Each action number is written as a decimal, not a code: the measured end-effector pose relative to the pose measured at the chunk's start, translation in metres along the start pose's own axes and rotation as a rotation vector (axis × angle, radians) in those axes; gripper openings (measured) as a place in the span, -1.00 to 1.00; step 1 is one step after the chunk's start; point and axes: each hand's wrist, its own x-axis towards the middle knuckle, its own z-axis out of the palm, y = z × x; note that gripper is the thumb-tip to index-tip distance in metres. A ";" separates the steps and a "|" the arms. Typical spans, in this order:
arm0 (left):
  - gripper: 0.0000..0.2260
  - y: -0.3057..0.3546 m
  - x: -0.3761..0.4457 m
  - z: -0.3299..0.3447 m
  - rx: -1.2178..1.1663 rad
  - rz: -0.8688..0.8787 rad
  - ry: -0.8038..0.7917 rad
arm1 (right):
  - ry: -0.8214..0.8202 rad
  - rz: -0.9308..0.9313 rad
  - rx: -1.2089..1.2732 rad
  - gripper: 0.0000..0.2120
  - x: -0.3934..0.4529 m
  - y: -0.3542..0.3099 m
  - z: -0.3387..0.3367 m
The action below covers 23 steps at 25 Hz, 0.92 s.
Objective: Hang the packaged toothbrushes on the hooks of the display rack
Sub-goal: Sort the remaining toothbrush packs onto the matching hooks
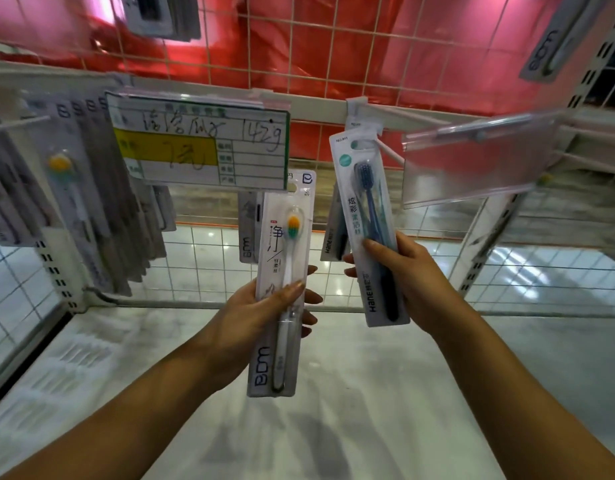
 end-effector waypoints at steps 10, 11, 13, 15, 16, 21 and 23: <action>-0.63 0.004 0.003 0.009 -0.069 -0.005 -0.010 | -0.018 0.109 0.182 -0.90 0.022 -0.003 -0.002; -0.64 0.004 0.003 0.011 -0.071 -0.011 -0.017 | -0.029 0.117 0.197 -0.92 0.024 -0.002 -0.002; -0.65 0.002 0.003 0.013 -0.080 -0.028 -0.020 | -0.052 0.131 0.205 -0.92 0.026 -0.002 -0.003; -0.65 0.000 0.003 0.016 -0.084 -0.040 -0.019 | -0.064 0.144 0.216 -0.92 0.028 -0.001 -0.005; -0.65 0.000 0.003 0.017 -0.082 -0.043 -0.020 | -0.064 0.153 0.226 -0.91 0.030 0.000 -0.006; -0.60 -0.002 0.004 0.025 -0.025 -0.065 -0.011 | -0.071 0.194 0.248 -0.77 0.033 -0.005 -0.007; -0.56 -0.001 0.005 0.029 0.001 -0.076 -0.015 | -0.066 0.209 0.261 -0.75 0.034 -0.005 -0.008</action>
